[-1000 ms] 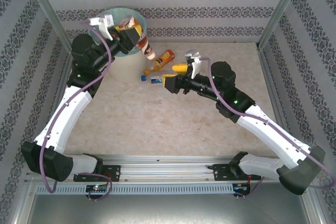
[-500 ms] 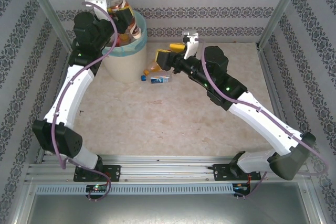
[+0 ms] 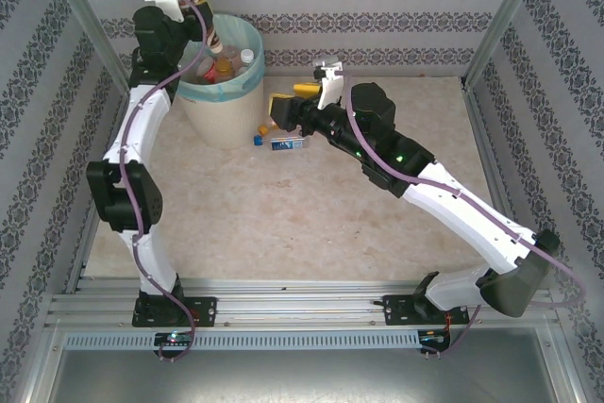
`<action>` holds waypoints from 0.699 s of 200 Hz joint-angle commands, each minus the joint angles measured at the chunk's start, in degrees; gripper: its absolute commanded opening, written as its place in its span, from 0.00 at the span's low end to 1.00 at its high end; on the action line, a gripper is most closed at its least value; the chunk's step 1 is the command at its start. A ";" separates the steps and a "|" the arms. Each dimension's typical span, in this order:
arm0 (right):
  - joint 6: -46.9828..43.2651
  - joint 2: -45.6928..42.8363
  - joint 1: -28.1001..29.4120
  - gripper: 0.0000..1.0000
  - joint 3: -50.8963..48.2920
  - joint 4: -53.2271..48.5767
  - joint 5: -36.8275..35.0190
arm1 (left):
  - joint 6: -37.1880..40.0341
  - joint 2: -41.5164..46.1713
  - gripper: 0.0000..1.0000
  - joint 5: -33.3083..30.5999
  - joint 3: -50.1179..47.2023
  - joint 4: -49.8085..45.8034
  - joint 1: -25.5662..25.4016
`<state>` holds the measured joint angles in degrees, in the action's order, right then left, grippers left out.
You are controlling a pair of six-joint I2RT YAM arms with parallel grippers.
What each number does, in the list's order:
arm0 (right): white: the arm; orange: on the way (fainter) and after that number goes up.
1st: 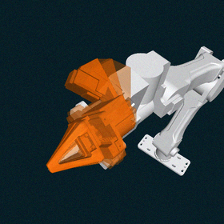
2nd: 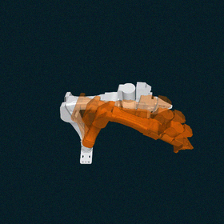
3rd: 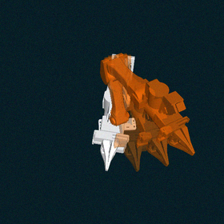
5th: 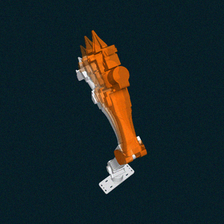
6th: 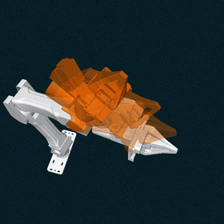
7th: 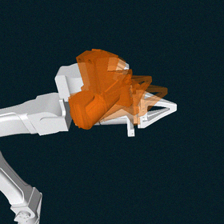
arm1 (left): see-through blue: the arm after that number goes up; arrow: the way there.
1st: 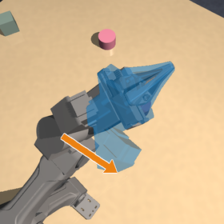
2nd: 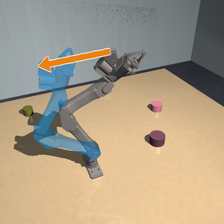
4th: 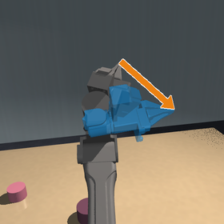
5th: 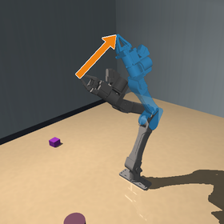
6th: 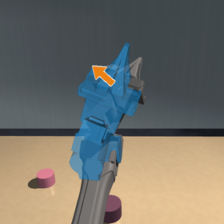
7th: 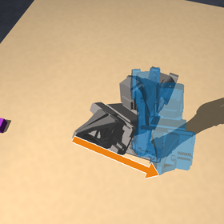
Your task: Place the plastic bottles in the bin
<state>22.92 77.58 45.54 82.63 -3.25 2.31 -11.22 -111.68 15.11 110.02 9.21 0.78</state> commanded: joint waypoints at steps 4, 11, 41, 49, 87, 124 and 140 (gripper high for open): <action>1.42 0.11 0.89 0.70 0.91 -1.46 -1.95 | 3.92 -3.54 0.46 3.65 4.54 2.39 -0.05; 1.65 0.10 1.02 0.70 0.50 -1.36 -2.29 | 4.27 -4.04 0.51 3.98 4.77 2.28 -0.06; 2.52 0.83 1.00 0.70 -0.11 -0.97 -2.56 | 5.06 -3.86 0.78 3.15 4.07 1.93 -0.03; 2.80 1.25 0.98 0.70 0.13 -0.97 -2.36 | 5.34 -3.60 0.81 2.76 4.07 1.45 0.02; 3.45 3.39 1.19 0.69 2.08 -1.33 -0.65 | 6.09 -2.15 0.78 2.80 3.41 1.18 -0.01; 3.89 3.79 1.33 0.68 1.85 -1.49 -0.28 | 6.41 -2.64 0.57 1.76 4.25 -2.39 -0.05; 4.18 3.56 1.42 0.68 1.18 -1.36 -0.51 | 5.96 -3.64 0.53 1.04 6.05 -6.99 -0.03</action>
<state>25.85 81.71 46.22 82.76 -5.17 1.34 -5.78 -116.62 17.32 112.62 7.70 0.78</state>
